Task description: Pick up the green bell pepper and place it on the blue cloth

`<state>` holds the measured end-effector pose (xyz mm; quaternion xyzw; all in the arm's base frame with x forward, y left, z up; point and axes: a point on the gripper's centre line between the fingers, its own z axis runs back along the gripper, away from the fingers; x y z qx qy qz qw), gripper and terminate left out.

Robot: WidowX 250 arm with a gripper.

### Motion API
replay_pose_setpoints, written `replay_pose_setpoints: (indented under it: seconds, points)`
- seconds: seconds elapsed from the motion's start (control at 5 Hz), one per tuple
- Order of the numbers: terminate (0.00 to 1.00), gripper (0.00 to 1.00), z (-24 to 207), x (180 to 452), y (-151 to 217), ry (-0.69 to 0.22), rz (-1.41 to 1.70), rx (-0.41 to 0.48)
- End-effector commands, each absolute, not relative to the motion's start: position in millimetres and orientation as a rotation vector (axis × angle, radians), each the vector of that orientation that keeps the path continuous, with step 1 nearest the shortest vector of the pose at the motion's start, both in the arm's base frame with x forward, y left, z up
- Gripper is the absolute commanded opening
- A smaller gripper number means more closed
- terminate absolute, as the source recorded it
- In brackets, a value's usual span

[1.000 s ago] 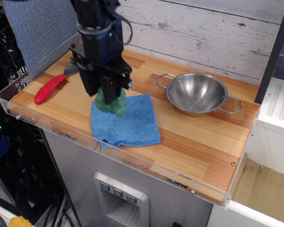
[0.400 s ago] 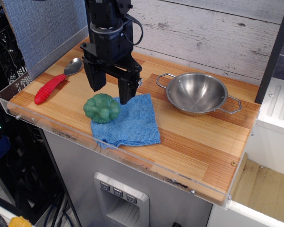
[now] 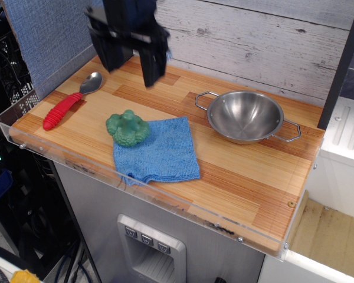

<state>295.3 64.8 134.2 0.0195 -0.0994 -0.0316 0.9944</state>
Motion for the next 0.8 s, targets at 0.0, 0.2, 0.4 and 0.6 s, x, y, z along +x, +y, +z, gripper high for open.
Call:
replay_pose_setpoints:
  seconds: [0.0, 0.2, 0.4, 0.6]
  points:
    - [0.0, 1.0, 166.9, 298.3, 93.2, -0.219, 0.065, 0.009]
    - [0.0, 1.0, 167.3, 297.7, 95.0, -0.188, 0.067, 0.01]
    - [0.0, 1.0, 167.3, 297.7, 95.0, -0.188, 0.067, 0.01]
    - [1.0, 1.0, 167.3, 297.7, 95.0, -0.188, 0.067, 0.01]
